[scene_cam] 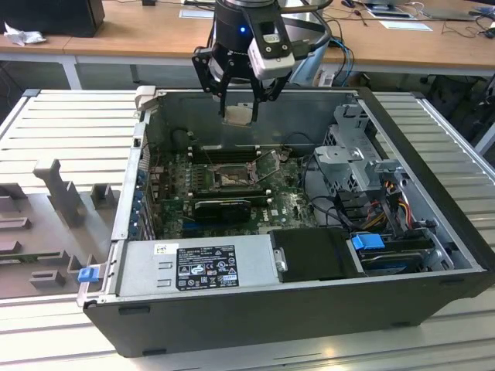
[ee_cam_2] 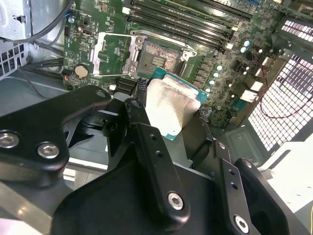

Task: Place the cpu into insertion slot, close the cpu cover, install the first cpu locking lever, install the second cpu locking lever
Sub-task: 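Place the cpu into insertion slot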

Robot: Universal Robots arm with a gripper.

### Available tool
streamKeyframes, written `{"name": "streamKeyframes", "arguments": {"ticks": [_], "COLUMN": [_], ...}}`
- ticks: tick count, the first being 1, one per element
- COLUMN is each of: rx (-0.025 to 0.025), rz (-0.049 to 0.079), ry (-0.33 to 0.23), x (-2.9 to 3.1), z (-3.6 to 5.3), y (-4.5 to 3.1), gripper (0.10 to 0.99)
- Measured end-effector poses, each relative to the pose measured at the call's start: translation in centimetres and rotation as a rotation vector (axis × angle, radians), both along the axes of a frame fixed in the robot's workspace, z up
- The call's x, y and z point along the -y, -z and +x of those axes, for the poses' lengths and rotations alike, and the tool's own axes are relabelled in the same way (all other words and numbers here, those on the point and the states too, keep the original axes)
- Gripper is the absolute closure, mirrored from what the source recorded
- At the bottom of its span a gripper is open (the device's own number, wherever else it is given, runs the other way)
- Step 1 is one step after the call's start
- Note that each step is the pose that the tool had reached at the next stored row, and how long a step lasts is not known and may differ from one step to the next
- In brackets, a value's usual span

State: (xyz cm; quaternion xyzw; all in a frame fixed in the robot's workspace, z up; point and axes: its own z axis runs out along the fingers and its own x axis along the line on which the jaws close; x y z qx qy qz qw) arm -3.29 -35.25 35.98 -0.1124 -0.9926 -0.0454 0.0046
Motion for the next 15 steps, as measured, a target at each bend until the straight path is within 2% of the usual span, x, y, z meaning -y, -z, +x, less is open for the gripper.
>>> {"name": "streamKeyframes", "arguments": {"ticks": [15], "rx": [-0.0001], "rz": [0.000], "ry": [0.041], "x": [0.00], "z": [0.00], "y": [0.01], "gripper": [0.553]}}
